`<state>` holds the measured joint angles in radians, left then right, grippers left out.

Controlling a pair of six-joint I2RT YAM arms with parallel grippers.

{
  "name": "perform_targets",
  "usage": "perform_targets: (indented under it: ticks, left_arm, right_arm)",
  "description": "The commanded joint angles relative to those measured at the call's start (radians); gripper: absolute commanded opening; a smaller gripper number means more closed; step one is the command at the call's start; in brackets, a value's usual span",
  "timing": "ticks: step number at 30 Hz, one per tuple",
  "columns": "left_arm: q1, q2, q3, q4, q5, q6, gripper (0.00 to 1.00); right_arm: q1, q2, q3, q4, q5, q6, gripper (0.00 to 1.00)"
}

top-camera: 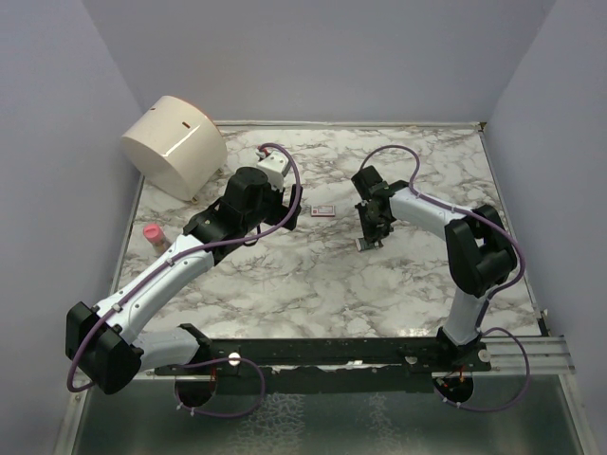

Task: Unload the staples from the stapler

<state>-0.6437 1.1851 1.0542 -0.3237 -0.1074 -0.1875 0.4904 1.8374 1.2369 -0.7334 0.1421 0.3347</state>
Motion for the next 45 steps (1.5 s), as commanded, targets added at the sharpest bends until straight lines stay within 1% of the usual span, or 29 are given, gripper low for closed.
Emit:
perform_targets:
  ticks: [1,21,34,37,41,43,45]
  left_arm:
    - [-0.007,-0.005,-0.006,0.001,-0.018,0.008,0.88]
    - [-0.007,-0.004,-0.006,0.001,-0.016,0.008,0.88]
    - [-0.007,-0.004,-0.006,0.001,-0.016,0.008,0.88]
    - [-0.007,-0.003,-0.006,0.001,-0.014,0.008,0.88]
    - [-0.008,0.000,-0.006,0.001,-0.012,0.008,0.88]
    - [-0.007,0.003,-0.008,0.001,-0.009,0.009,0.88]
    - [-0.007,0.009,-0.011,0.005,-0.001,0.010,0.88]
  right_arm:
    - [-0.004,0.006,0.029,-0.011,0.017,-0.006,0.18]
    - [-0.004,0.018,0.039,-0.026,0.026,-0.035,0.20]
    - [-0.004,0.022,0.046,-0.027,0.006,-0.031,0.27]
    - [-0.004,-0.006,0.054,-0.028,-0.009,-0.017,0.27]
    - [-0.004,-0.097,0.070,-0.015,-0.041,0.004,0.29]
    - [-0.007,-0.150,0.066,0.008,-0.048,-0.013,0.31]
    - [-0.015,-0.205,0.038,0.060,-0.063,-0.064,0.35]
